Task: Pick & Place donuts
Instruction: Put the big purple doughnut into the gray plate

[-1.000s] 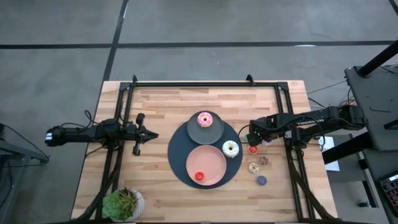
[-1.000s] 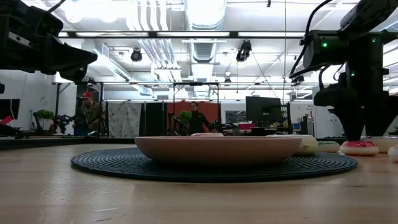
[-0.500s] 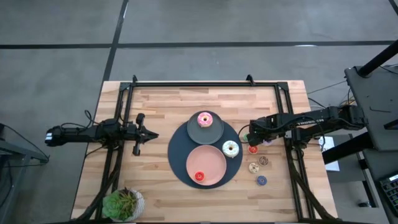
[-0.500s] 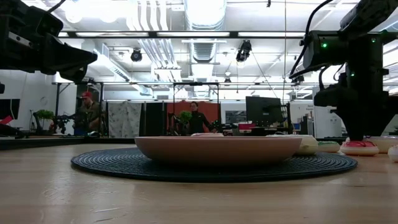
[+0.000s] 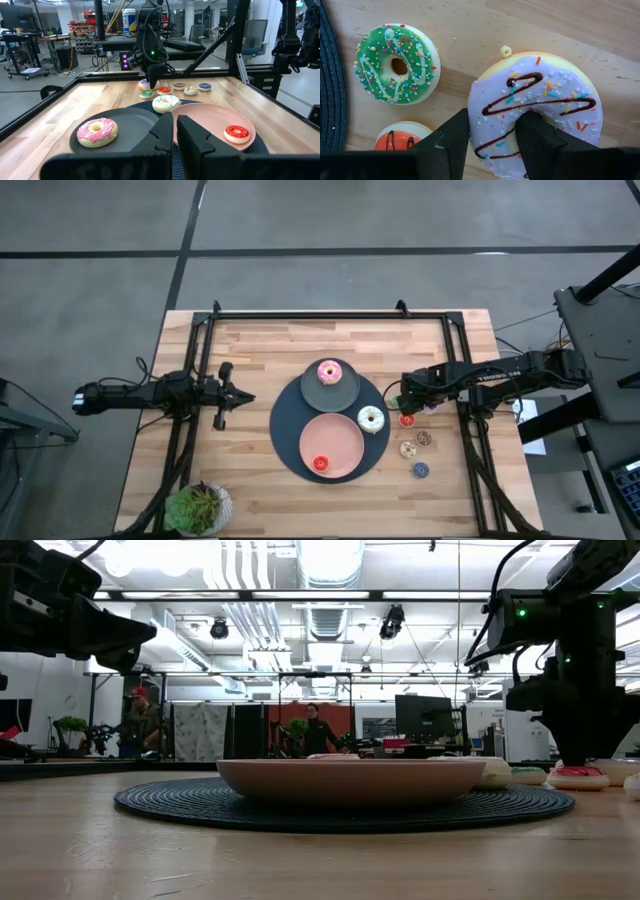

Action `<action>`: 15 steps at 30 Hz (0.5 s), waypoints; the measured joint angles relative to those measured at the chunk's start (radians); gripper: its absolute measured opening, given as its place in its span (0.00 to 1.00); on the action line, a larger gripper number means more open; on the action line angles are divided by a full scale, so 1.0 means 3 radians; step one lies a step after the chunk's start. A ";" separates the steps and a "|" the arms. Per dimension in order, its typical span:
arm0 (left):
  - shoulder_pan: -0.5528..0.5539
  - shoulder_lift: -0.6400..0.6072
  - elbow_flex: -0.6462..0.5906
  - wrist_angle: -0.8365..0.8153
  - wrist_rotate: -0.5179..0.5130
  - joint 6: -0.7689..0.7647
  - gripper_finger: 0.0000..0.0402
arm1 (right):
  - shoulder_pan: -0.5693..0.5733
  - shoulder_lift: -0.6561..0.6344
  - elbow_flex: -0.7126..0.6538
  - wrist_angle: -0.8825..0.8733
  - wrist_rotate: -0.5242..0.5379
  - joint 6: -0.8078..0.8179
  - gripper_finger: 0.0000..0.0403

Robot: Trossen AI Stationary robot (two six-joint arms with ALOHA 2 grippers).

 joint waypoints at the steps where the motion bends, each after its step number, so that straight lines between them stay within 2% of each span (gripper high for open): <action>1: 0.0001 0.0000 0.0000 0.0000 0.0000 0.0001 0.00 | 0.0000 0.0000 0.0002 0.0000 0.0000 0.0000 0.36; 15: 0.0000 0.0001 0.0000 -0.0001 0.0001 0.0001 0.00 | 0.0000 -0.0003 0.0034 0.0000 0.0001 -0.0064 0.40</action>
